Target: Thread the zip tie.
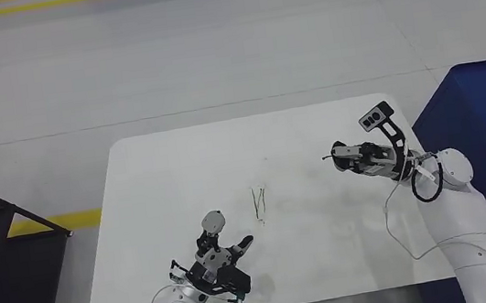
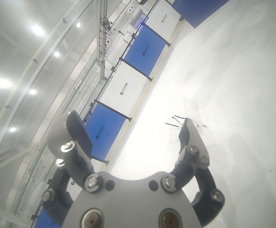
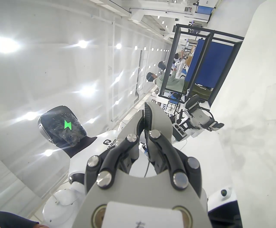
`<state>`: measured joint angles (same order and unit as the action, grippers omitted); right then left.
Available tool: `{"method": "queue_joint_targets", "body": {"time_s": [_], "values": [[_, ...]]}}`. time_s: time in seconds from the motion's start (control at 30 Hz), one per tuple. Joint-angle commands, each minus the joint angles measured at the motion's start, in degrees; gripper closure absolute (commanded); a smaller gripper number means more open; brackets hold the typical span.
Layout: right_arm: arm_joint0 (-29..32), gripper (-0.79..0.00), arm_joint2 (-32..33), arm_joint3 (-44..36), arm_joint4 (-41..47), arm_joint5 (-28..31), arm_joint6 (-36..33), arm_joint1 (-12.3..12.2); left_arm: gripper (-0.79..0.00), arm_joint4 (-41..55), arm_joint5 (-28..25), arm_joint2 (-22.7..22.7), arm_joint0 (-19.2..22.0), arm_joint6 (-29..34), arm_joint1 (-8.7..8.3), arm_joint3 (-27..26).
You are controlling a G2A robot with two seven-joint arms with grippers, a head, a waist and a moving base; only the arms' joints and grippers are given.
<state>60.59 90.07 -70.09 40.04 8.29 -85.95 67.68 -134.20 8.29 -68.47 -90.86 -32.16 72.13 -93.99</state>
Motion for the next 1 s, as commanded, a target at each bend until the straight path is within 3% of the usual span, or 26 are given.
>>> {"method": "queue_joint_targets", "body": {"time_s": [0.0,0.33,0.8,0.87,0.97], "values": [[0.35,0.000,1.08,-0.14,0.42,-0.50,2.60,-0.21,-0.785,-0.71,-1.20,0.76,0.70,1.03,0.07,-1.00],[-0.80,0.000,7.91,3.38,2.82,-1.34,2.02,-2.06,-0.785,-4.45,-13.81,12.83,12.94,7.81,2.10,-5.53],[-0.80,0.000,7.91,3.38,2.82,-1.34,2.02,-2.06,-0.785,-2.73,-14.90,13.02,12.74,8.20,2.17,-5.29],[-0.80,0.000,7.91,3.38,2.82,-1.34,2.02,-2.06,-0.785,1.07,-15.76,12.82,13.69,12.24,2.61,-6.69],[-0.80,0.000,7.91,3.38,2.82,-1.34,2.02,-2.06,-0.785,10.18,-21.22,15.30,17.33,24.36,4.26,-7.92]]}}
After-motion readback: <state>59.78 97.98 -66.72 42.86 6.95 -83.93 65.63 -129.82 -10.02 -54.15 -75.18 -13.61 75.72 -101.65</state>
